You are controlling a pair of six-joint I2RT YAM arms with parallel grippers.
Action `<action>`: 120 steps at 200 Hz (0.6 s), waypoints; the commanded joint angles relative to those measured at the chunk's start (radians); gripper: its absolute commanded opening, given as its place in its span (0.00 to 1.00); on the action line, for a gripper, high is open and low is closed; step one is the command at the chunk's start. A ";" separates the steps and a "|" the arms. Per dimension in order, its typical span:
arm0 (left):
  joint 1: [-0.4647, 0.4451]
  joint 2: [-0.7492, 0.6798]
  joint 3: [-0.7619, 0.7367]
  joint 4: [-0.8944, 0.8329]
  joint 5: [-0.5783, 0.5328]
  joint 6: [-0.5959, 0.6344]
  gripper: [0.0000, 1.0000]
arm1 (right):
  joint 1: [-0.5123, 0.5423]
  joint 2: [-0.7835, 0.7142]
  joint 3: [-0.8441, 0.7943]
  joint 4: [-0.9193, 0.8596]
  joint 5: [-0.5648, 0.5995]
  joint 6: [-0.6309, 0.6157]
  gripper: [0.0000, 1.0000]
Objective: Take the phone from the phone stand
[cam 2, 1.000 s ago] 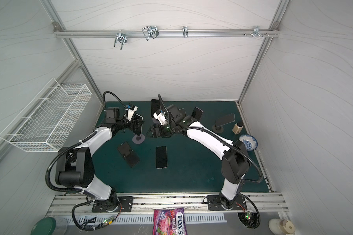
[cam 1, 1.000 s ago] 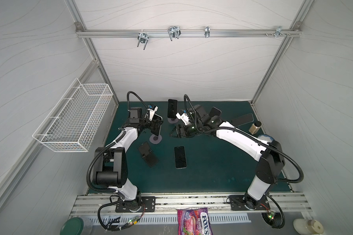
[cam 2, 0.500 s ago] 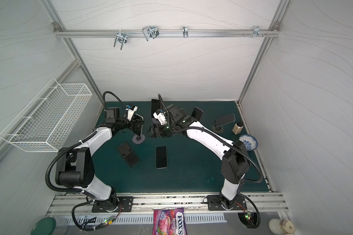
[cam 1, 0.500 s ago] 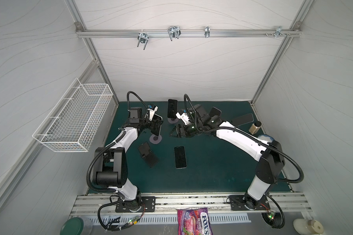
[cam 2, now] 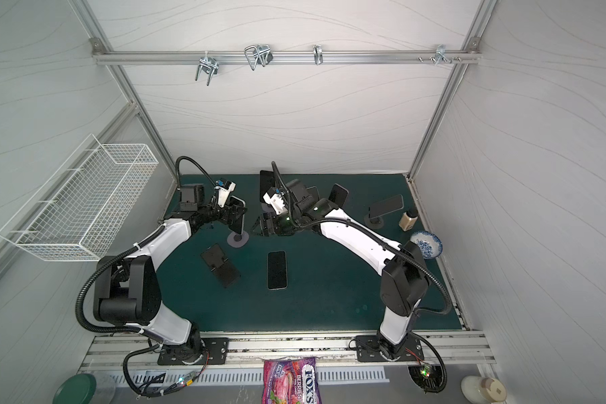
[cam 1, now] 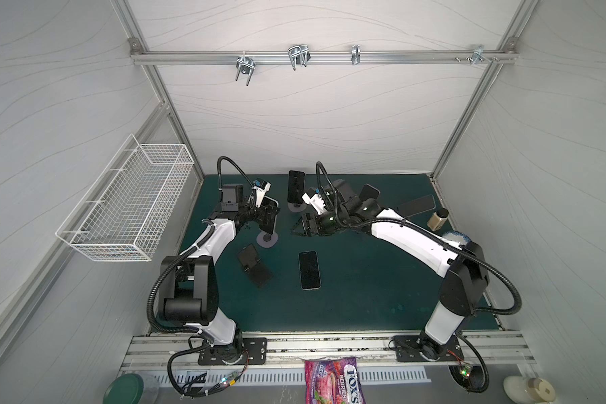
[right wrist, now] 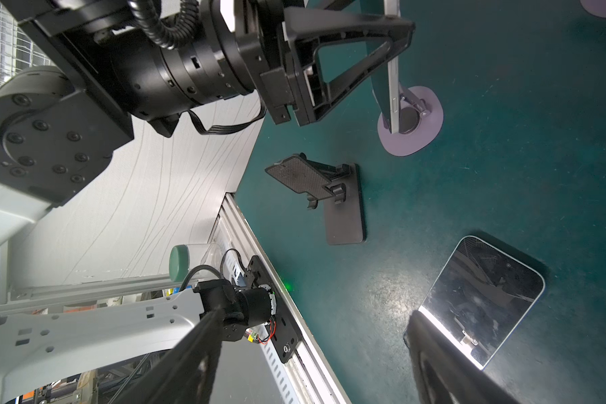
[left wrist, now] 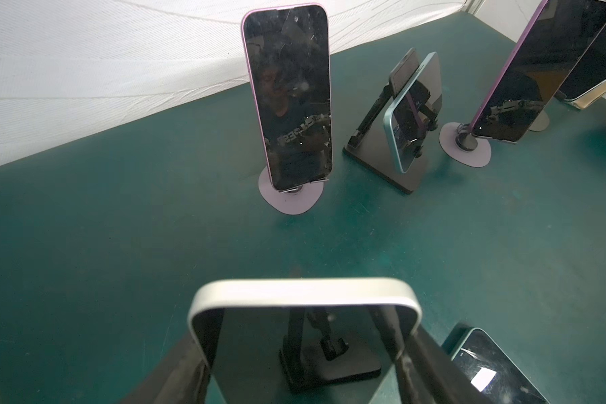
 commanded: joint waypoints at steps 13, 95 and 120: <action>-0.004 -0.043 0.049 0.048 0.002 -0.011 0.66 | 0.008 -0.036 0.011 -0.009 0.013 0.009 0.83; -0.004 -0.058 0.094 0.014 -0.013 -0.036 0.65 | 0.009 -0.042 0.018 -0.011 0.014 0.011 0.83; -0.004 -0.060 0.123 -0.011 -0.010 -0.048 0.63 | 0.008 -0.050 0.015 -0.012 0.018 0.011 0.83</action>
